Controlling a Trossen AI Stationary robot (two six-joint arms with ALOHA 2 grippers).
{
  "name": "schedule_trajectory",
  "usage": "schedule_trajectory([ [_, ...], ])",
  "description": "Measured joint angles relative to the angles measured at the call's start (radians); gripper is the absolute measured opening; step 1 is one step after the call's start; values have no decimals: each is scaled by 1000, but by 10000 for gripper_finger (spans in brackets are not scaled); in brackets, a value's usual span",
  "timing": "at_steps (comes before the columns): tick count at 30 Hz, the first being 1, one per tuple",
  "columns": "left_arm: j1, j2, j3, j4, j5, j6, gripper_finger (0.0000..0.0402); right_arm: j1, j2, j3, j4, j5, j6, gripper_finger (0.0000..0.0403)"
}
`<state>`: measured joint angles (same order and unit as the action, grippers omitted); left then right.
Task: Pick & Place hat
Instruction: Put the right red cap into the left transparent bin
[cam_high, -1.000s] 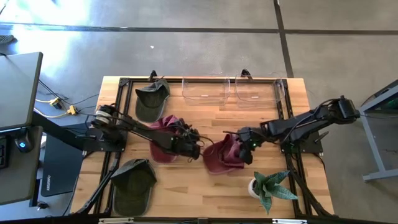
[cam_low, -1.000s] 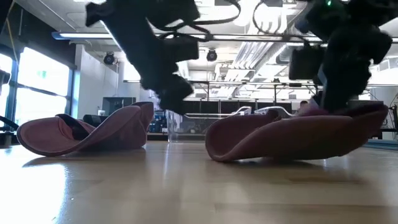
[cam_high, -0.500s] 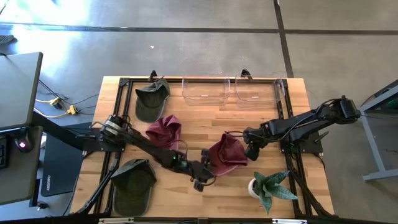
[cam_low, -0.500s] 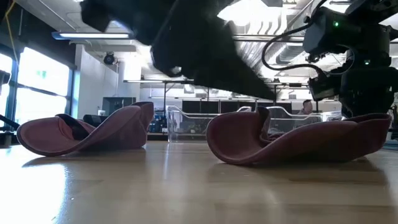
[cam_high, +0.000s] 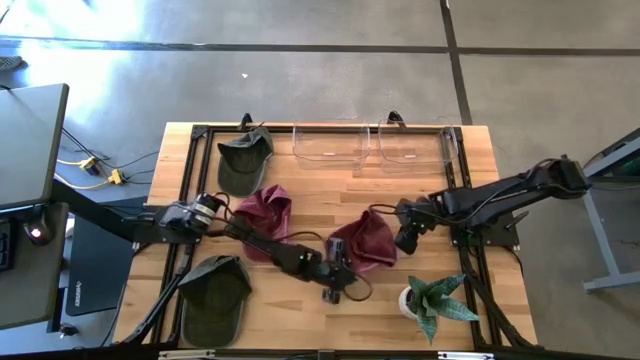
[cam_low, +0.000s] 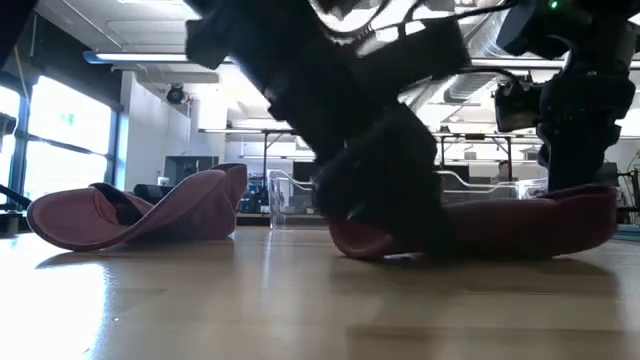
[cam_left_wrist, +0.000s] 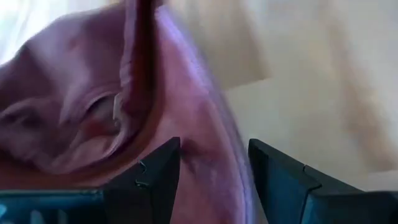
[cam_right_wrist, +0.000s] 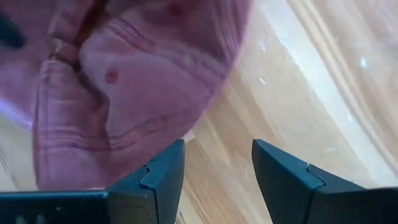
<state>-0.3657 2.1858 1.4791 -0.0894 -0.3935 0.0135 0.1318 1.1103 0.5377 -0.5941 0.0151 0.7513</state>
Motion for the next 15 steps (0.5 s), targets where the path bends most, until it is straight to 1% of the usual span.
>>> schedule_trajectory([
  [2,4,-9,21,-75,-56,-36,183,14,-12,0,0,3,0,183],
  [4,6,-11,23,-156,-140,-58,183,30,-23,0,0,5,0,183],
  [6,6,-6,18,-231,-203,-78,183,45,-33,0,1,8,0,183],
  [8,4,-27,21,-351,-291,-89,183,58,-39,0,1,23,0,183],
  [12,8,-47,19,-567,-448,-199,182,74,-39,0,7,41,0,183],
  [14,9,-48,14,-597,-501,-221,172,74,-38,0,12,43,-4,183],
  [15,8,-49,8,-596,-511,-221,164,74,-38,0,14,44,-13,183],
])
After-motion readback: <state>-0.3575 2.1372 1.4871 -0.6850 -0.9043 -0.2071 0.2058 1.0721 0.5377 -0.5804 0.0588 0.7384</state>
